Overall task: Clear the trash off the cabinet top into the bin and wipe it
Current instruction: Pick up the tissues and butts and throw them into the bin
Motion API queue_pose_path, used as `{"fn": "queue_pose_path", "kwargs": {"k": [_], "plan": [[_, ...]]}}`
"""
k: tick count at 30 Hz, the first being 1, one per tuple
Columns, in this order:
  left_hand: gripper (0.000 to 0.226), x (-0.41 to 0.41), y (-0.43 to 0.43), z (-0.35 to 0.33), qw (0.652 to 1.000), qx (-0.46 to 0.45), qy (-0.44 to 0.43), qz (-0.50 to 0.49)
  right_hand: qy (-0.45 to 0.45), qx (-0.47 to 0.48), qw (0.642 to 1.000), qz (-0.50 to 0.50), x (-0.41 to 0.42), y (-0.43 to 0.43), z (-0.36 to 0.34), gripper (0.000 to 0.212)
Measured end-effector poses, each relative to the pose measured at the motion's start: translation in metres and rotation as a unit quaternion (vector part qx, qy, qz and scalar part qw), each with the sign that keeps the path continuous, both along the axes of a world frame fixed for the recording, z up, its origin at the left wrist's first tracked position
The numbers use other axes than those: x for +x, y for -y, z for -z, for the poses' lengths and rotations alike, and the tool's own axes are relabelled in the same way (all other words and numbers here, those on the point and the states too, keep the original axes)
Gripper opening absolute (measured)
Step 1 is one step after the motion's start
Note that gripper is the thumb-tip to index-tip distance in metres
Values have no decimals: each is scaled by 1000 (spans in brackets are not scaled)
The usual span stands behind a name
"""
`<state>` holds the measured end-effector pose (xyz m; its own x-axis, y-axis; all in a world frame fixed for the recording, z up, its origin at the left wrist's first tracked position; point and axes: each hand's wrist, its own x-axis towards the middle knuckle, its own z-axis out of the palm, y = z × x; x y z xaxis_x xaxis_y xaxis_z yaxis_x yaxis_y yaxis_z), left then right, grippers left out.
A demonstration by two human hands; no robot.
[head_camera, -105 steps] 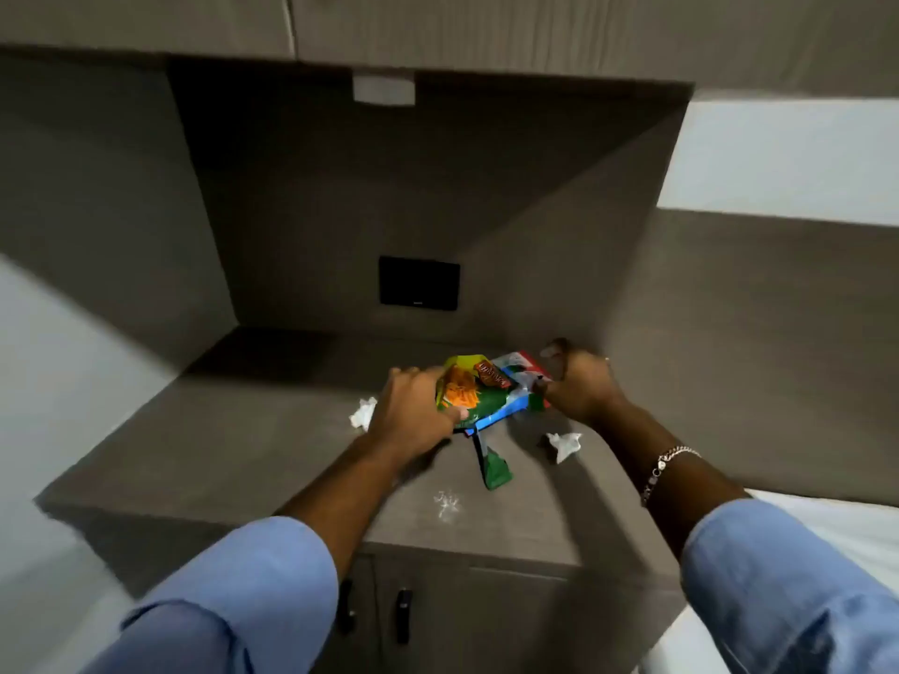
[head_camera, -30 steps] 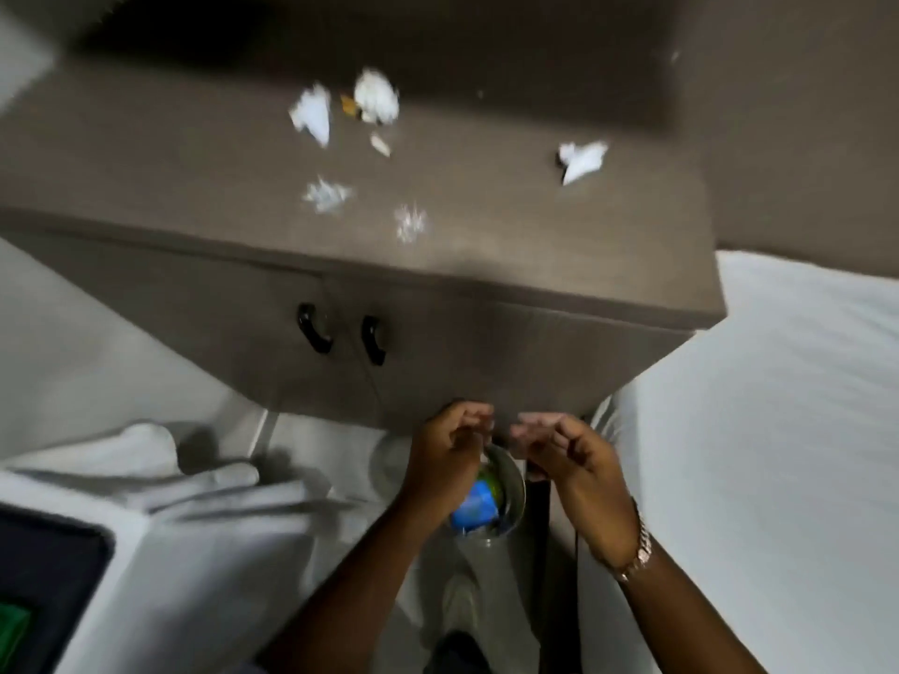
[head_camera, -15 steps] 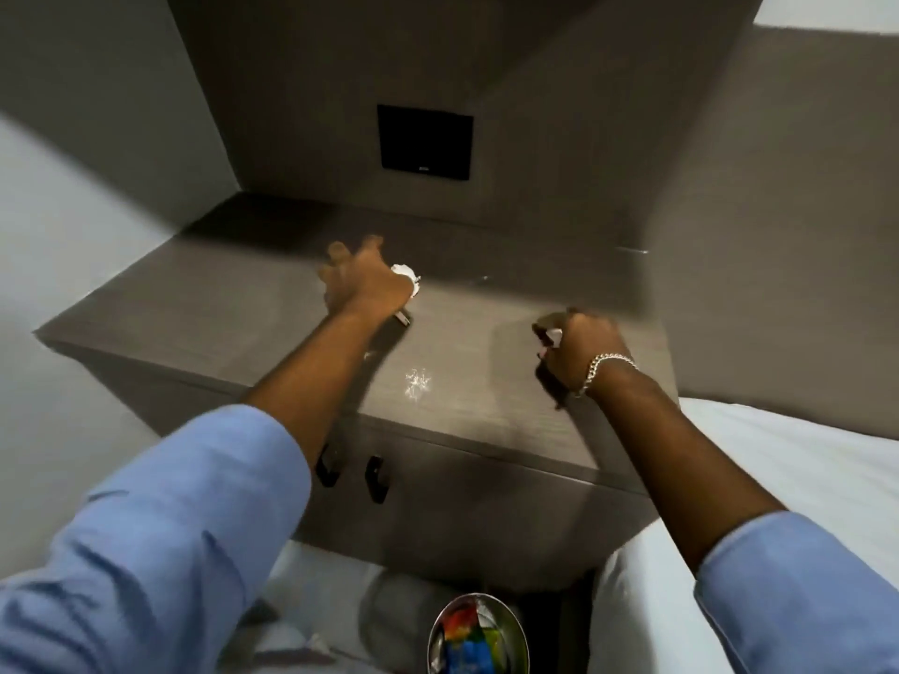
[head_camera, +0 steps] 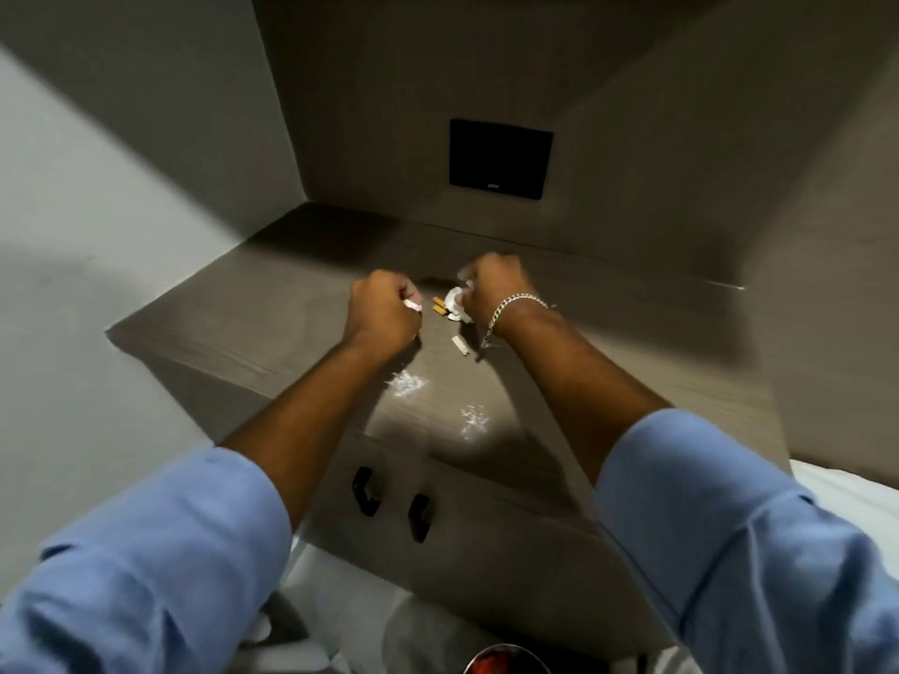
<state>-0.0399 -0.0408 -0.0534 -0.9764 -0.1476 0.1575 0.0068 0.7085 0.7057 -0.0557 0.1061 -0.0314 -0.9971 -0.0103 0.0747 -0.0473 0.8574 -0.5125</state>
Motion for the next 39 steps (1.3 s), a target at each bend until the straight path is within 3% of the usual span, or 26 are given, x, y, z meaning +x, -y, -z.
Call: {"fn": "queue_pose_path", "kwargs": {"k": [3, 6, 11, 15, 17, 19, 23, 26, 29, 32, 35, 39], "plan": [[21, 18, 6, -1, 995, 92, -24, 9, 18, 51, 998, 19, -7, 12, 18, 28], [16, 45, 2, -4, 986, 163, -21, -12, 1, 27, 998, 53, -3, 15, 28, 25], [8, 116, -14, -15, 955, 295, -14, 20, -85, -195, 975, 69, 69, -8, 0, 19], [20, 197, -21, 32, 913, 391, 79, 82, -156, -270, 950, -16, 204, -35, 16, 21], [26, 242, -26, 77, 911, 376, 145, 83, -84, -331, 940, -21, 270, -37, 53, 26], [27, 280, -34, 133, 913, 337, 225, 41, 11, -336, 941, 36, 321, -37, 109, 25], [23, 321, -56, 239, 889, 274, 363, -57, 174, -224, 940, 187, 359, -39, 235, 19], [25, 333, -72, 297, 887, 251, 385, -52, 314, -220, 892, 241, 355, -42, 316, 17], [44, 338, -77, 321, 806, 396, 429, -99, 372, -394, 757, 366, 348, -51, 363, 29], [46, 341, -73, 319, 766, 436, 459, -108, 395, -412, 725, 385, 349, -62, 369, 21], [33, 344, -64, 293, 793, 409, 433, -126, 364, -383, 762, 375, 351, -69, 343, 16], [21, 330, -51, 229, 828, 425, 362, -62, 311, -306, 863, 255, 344, -66, 278, 20]]}}
